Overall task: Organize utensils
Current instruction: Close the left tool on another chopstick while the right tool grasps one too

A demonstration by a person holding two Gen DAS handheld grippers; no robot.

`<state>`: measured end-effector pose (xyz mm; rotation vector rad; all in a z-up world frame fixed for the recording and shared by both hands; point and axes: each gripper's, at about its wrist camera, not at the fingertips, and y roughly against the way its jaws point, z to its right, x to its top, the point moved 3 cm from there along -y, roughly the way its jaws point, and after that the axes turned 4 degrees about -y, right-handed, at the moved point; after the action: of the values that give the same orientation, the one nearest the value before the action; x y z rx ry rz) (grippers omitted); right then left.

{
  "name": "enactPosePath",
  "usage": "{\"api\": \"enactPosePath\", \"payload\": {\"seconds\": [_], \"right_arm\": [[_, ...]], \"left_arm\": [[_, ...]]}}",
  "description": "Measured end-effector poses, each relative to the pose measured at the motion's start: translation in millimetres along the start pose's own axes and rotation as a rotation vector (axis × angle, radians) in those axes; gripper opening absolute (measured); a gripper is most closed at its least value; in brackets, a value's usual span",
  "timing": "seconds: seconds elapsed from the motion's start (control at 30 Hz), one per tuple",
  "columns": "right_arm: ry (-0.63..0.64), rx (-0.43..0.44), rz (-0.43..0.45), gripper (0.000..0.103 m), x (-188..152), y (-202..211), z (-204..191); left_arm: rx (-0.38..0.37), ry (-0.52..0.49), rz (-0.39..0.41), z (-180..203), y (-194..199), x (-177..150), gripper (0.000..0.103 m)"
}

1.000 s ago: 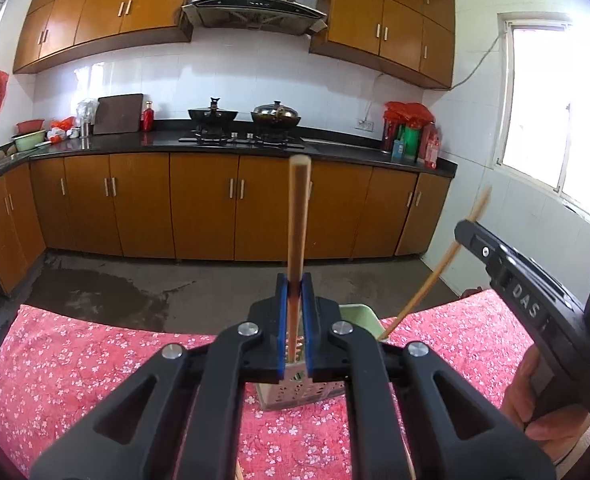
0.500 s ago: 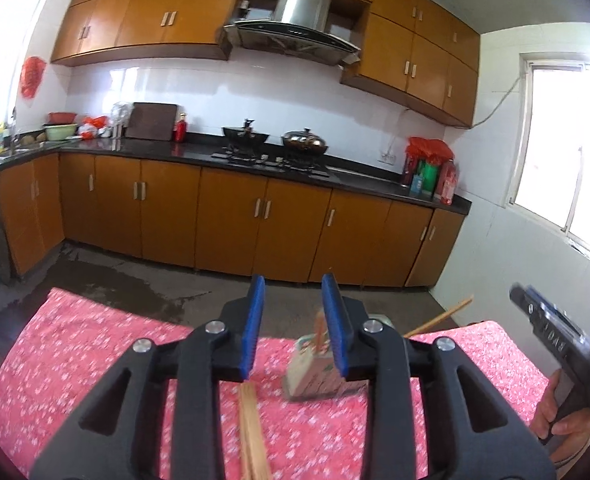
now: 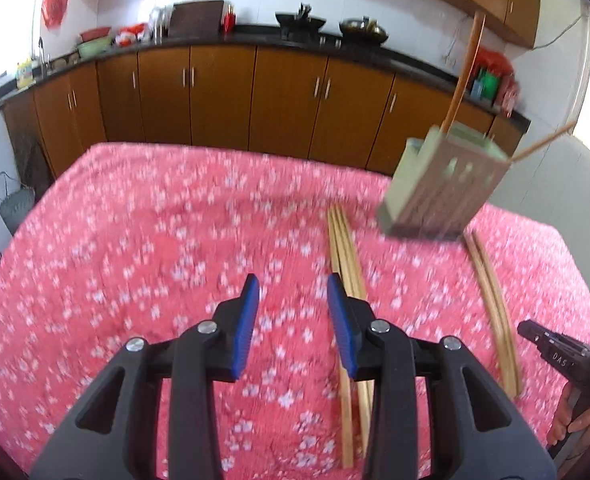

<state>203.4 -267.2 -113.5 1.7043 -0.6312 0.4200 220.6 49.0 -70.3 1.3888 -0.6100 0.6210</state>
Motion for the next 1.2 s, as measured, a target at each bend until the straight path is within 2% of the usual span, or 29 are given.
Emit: {"api": "enactPosePath", "payload": {"seconds": [0.27,0.37,0.53,0.7,0.83,1.0,1.2], "right_arm": [[0.048,-0.003,-0.029,0.014,-9,-14,-10],[0.084,-0.044,-0.014,0.008,-10,-18,-9],[-0.045,-0.147,0.021,0.007,1,-18,23],[-0.046,-0.151,0.022,0.007,1,-15,33],[-0.035,-0.157,0.028,0.007,1,-16,33],[-0.019,-0.153,0.031,0.008,1,-14,32],[0.014,-0.165,0.043,0.008,1,-14,31]], "left_arm": [[-0.044,-0.036,-0.065,16,-18,-18,0.036],[-0.057,-0.047,-0.085,22,-25,-24,0.036],[-0.083,-0.057,-0.117,30,-34,-31,0.028],[-0.091,-0.09,-0.143,39,-42,-37,0.02],[-0.064,-0.13,-0.172,47,-51,-43,0.014],[-0.022,-0.149,-0.161,50,-56,-42,0.009],[0.064,-0.107,-0.159,20,-72,-22,0.009]]}}
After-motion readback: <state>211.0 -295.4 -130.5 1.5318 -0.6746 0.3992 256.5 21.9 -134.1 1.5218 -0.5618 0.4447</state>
